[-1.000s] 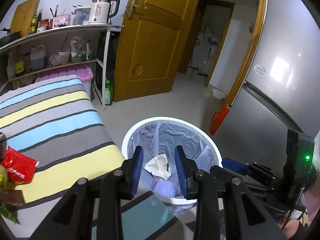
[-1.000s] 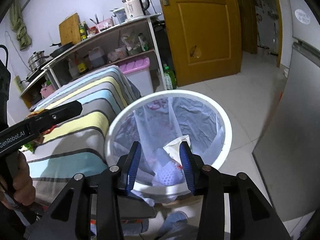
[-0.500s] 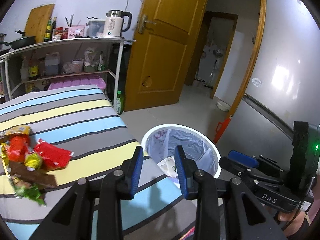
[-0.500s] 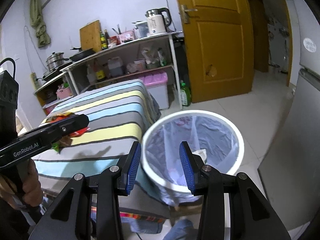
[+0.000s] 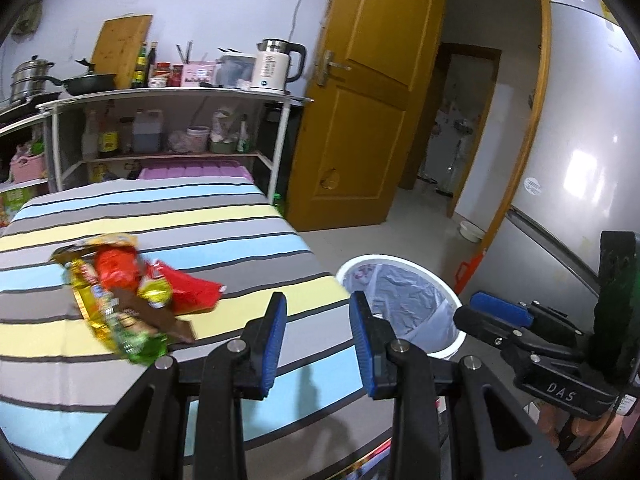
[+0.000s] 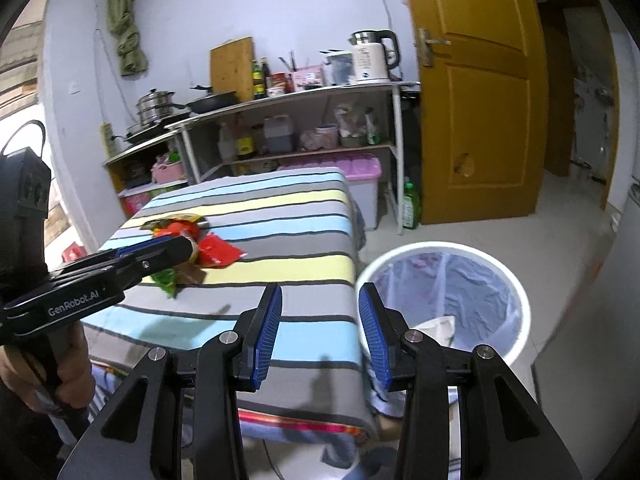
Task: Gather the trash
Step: 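Move both open tools back toward the snack wrappers on the table, then grasp the green snack bag with the left tool and lift it, then grasp the yellow snack packet with the right tool while the left tool holds the green bag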
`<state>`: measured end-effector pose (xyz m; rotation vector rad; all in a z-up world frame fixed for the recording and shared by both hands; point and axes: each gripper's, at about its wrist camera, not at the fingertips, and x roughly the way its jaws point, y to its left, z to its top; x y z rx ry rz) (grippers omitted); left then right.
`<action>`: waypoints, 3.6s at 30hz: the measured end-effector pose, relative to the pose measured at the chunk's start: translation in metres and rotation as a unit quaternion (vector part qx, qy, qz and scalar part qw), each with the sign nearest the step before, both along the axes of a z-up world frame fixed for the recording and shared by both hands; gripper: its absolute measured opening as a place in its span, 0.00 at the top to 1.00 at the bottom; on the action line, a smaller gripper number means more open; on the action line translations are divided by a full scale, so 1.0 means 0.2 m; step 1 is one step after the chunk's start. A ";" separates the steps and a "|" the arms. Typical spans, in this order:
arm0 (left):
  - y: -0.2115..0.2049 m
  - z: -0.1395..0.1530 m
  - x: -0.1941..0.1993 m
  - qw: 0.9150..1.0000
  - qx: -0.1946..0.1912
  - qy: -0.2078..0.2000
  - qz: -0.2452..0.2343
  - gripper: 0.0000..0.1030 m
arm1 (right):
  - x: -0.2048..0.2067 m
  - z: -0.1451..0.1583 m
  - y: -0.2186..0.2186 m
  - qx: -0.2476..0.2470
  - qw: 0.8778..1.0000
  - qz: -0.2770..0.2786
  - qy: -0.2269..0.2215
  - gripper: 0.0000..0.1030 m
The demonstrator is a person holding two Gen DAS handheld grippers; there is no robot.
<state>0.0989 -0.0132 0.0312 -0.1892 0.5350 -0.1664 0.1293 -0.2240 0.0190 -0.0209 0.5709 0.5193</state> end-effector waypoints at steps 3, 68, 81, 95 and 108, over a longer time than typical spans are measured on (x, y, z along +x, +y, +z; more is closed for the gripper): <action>0.06 -0.02 -0.04 1.000 0.001 0.000 0.014 0.67 | -0.01 0.00 0.04 -0.001 1.000 0.010 0.000 0.60; 0.71 -0.21 -0.15 0.987 -0.035 0.037 0.151 0.58 | 0.16 -0.21 0.76 -0.058 0.983 0.166 0.045 0.60; 0.81 -0.23 -0.22 0.985 -0.048 0.032 0.161 0.58 | 0.25 -0.32 1.05 -0.108 0.967 0.224 0.052 0.60; 0.81 -0.27 -0.19 0.987 -0.055 0.038 0.148 0.58 | 0.47 -0.35 1.11 -0.041 0.973 0.160 0.162 0.60; 0.82 -0.28 -0.18 0.987 -0.054 0.043 0.146 0.58 | 0.49 -0.35 1.12 -0.033 0.975 0.151 0.159 0.71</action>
